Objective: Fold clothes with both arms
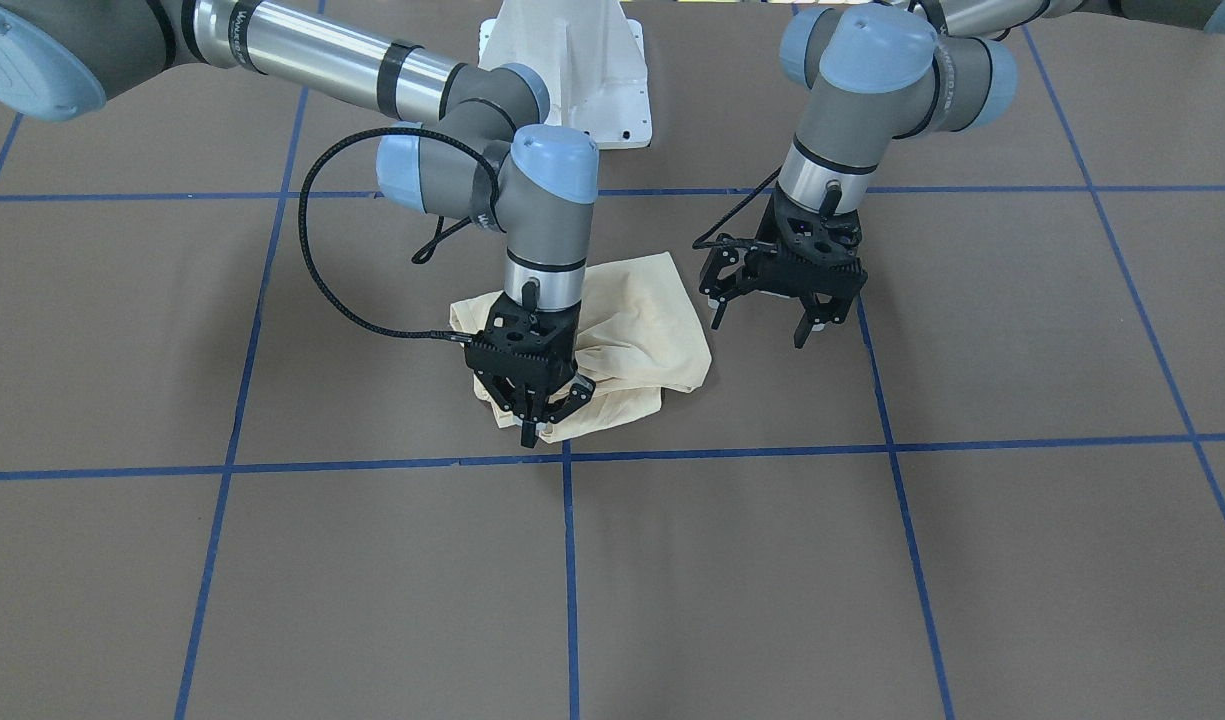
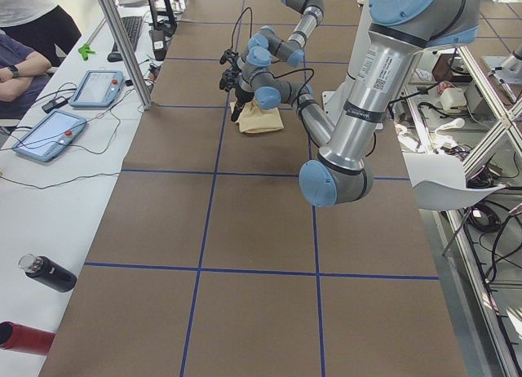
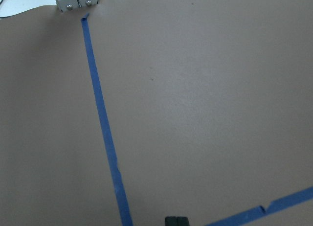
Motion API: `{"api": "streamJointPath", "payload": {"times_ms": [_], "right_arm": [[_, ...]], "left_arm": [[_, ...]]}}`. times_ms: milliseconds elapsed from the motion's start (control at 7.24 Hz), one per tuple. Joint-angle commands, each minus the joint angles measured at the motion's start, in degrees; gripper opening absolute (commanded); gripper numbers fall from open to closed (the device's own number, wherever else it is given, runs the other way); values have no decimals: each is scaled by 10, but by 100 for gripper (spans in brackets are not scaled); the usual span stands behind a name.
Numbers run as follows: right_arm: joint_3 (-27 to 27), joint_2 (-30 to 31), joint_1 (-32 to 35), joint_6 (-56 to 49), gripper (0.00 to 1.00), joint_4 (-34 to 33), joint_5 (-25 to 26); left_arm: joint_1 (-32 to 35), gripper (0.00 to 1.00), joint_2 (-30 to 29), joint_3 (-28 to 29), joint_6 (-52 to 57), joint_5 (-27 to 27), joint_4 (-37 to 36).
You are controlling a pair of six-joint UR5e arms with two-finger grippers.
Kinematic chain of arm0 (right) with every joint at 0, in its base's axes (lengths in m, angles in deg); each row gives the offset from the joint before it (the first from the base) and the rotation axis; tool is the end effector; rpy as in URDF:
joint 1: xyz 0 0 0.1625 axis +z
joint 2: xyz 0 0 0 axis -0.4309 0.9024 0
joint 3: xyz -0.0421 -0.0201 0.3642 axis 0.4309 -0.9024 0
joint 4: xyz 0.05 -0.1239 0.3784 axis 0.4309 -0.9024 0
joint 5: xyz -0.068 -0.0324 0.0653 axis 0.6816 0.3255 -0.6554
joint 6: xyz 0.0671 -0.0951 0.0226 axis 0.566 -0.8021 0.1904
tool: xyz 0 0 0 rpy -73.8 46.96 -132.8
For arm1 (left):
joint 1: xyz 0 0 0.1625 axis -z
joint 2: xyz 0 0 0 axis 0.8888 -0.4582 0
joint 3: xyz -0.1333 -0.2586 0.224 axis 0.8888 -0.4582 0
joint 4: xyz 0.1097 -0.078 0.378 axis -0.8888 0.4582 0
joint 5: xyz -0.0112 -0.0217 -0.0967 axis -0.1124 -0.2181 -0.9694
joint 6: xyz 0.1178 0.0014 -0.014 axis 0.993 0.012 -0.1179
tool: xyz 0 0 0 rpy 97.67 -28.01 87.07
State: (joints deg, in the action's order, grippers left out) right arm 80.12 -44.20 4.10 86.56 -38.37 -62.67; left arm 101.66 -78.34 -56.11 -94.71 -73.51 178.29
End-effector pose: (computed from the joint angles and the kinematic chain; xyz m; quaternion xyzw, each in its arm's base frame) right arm -0.5710 -0.5081 0.1821 0.2064 -0.3355 0.2493 0.8847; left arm 0.3952 -0.4583 0.2213 0.2142 0.4331 0.0286 0.8751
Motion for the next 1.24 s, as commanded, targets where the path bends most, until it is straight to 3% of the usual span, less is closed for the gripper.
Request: {"api": "streamJointPath", "payload": {"times_ms": [0, 138, 276, 415, 553, 691, 967, 1105], "right_arm": [[-32, -7, 8, -9, 0, 30, 1], [-32, -24, 18, -11, 0, 30, -4], [-32, -33, 36, -17, 75, 28, -50], [-23, -32, 61, -50, 100, 23, -118], [-1, -11, 98, -71, 100, 19, -190], [64, 39, 132, -133, 100, -20, -243], [300, 223, 221, -335, 100, -141, -341], [375, 321, 270, -434, 100, -175, -377]], "left_arm": [[0, 100, 0, -5, 0, 0, -1], [0, 100, 0, -13, 0, -1, -5], [0, 100, 1, -18, 0, -1, -5], [3, 100, 3, -26, 3, -16, -11], [24, 100, 25, -54, 22, -52, -32], [48, 100, 45, -95, 94, -64, -77], [111, 100, 82, -179, 219, -81, -174], [175, 100, 121, -206, 313, -130, -193]]}}
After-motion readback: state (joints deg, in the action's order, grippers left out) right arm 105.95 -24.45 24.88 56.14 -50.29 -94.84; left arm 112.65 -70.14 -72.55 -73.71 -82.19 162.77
